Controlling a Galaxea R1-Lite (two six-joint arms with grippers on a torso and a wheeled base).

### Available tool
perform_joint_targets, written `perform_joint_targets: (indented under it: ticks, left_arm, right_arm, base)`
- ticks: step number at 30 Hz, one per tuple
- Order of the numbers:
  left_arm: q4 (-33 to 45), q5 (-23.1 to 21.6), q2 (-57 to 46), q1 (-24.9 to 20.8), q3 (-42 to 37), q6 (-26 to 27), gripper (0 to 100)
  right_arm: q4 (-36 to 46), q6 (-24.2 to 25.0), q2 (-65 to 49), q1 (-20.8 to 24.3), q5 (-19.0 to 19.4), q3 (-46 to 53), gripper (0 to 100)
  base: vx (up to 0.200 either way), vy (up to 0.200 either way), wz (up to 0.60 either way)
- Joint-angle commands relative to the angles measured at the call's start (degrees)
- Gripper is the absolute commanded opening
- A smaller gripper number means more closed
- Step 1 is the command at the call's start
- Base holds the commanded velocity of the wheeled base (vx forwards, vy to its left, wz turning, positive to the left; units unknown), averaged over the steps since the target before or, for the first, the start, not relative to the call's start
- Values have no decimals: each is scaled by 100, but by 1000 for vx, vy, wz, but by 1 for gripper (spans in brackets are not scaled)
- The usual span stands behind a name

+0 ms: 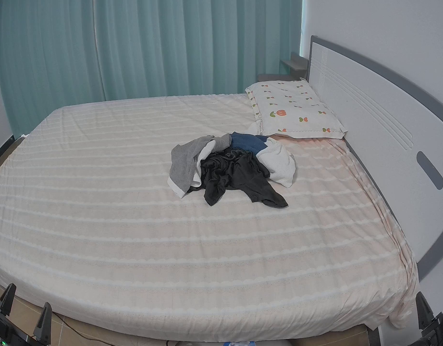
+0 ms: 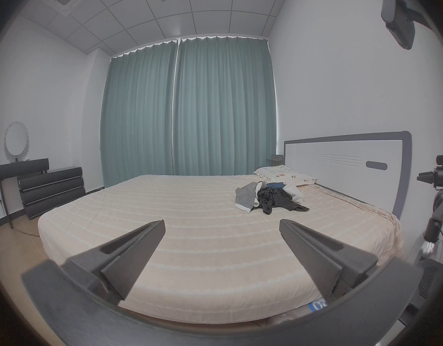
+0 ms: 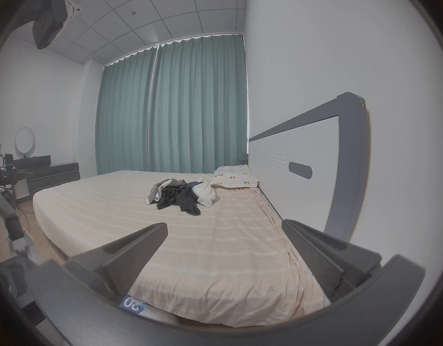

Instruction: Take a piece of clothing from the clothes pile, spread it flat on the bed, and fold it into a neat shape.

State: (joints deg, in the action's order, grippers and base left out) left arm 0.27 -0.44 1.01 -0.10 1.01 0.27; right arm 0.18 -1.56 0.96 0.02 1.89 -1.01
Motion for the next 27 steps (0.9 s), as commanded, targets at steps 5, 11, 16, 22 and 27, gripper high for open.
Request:
perform_joint_targets:
  ticks: [5,11,16,22,27]
  left_arm:
    - [0,0,-22,1,-92,26,100]
    - [0,0,-22,1,-92,26,100]
    - [0,0,-22,1,-92,17,100]
    - [0,0,-22,1,-92,17,100]
    - [0,0,-22,1,-92,17,100]
  right_arm:
    - [-264,683,1512,-38,286,-1762,100]
    - [-326,595,3481,191,628,-1762,100]
    - [-1222,921,5599,586,602,-2070,100]
    - [-2356,1061,8025,1237,-119,-2782,100]
    - [-2708,1817,9334,1544,-549,-3661,100]
  base:
    - [0,0,0]
    - [0,0,0]
    - [0,0,0]
    - [0,0,0]
    - [0,0,0]
